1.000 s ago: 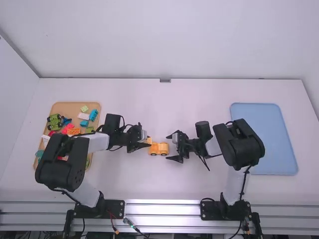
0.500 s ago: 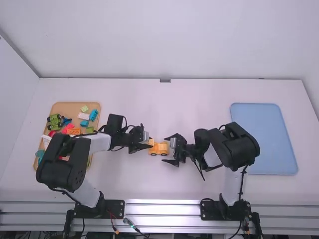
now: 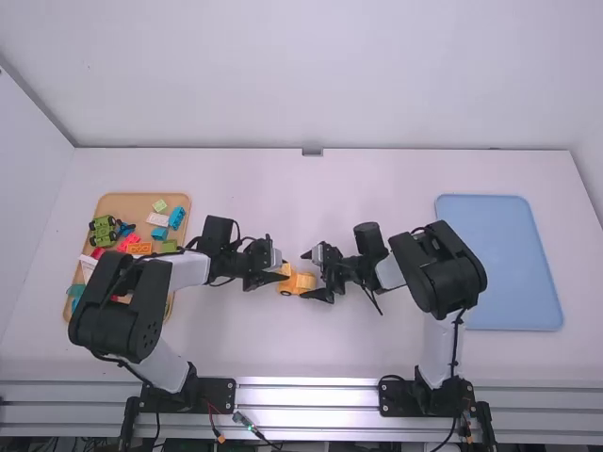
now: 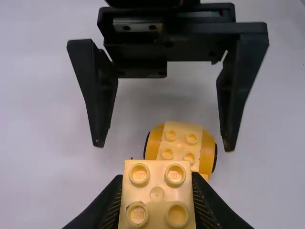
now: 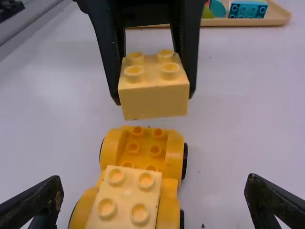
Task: Assemble lego blocks to make yellow taxi
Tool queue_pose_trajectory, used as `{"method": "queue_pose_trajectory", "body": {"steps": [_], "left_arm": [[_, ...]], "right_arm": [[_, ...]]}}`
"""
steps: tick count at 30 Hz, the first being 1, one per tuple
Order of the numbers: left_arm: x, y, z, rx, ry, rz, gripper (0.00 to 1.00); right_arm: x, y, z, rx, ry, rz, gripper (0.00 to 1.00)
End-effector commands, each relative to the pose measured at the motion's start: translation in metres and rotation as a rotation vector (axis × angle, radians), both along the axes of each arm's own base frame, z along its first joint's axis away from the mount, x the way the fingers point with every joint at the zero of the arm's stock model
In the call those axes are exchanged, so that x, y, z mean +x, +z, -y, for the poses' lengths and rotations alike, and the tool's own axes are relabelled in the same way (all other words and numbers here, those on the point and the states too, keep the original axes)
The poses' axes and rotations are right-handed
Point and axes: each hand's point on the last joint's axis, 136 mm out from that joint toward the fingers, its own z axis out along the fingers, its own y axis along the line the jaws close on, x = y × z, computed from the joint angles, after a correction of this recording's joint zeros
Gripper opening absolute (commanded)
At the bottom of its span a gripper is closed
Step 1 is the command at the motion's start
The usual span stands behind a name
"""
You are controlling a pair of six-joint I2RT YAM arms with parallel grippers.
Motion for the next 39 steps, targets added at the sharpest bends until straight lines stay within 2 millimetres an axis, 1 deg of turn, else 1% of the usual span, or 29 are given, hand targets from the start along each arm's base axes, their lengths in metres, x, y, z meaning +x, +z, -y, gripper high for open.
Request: {"method": "queue_pose_trajectory", "body": {"steps": [1,3,7,8,11,15,18,23,30,33,35,39], "left_arm": [[-0.008,-0.005,0.003,-0.018,-0.016,-0.034,0.19],[-0.008,-0.004,0.003,-0.019,-0.017,-0.030,0.18],[-0.007,-0.004,0.003,-0.019,-0.016,-0.029,0.18],[-0.007,-0.004,0.003,-0.019,-0.017,-0.030,0.18],[-0.007,-0.004,0.003,-0.019,-0.016,-0.030,0.18],[-0.008,-0.004,0.003,-0.019,-0.016,-0.031,0.18],[-0.008,-0.004,0.003,-0.019,-0.017,-0.031,0.18],[-0.008,-0.004,0.003,-0.019,-0.016,-0.031,0.17],[-0.007,-0.004,0.003,-0.020,-0.015,-0.033,0.17],[-0.007,-0.004,0.003,-0.020,-0.015,-0.033,0.17],[-0.007,-0.004,0.003,-0.020,-0.015,-0.033,0.17],[-0.008,-0.004,0.003,-0.020,-0.015,-0.033,0.17]], "right_arm": [[-0.005,-0.015,-0.001,-0.047,-0.052,-0.035,0.99],[-0.004,-0.016,-0.001,-0.055,-0.118,-0.007,0.99],[-0.007,-0.016,-0.001,-0.060,-0.161,0.016,0.99],[-0.007,-0.019,-0.002,-0.076,-0.184,0.007,0.99],[-0.009,-0.024,-0.006,-0.098,-0.168,-0.014,0.99],[-0.006,-0.027,-0.010,-0.123,-0.151,-0.028,1.00],[-0.002,-0.029,-0.007,-0.131,-0.173,-0.021,0.99],[-0.003,-0.031,-0.004,-0.140,-0.184,-0.020,0.96],[-0.004,-0.031,-0.003,-0.135,-0.177,-0.033,0.97],[-0.008,-0.029,-0.004,-0.123,-0.159,-0.041,0.97],[-0.008,-0.031,-0.005,-0.122,-0.156,-0.043,0.97],[-0.009,-0.043,-0.008,-0.104,-0.135,-0.059,0.97]]}}
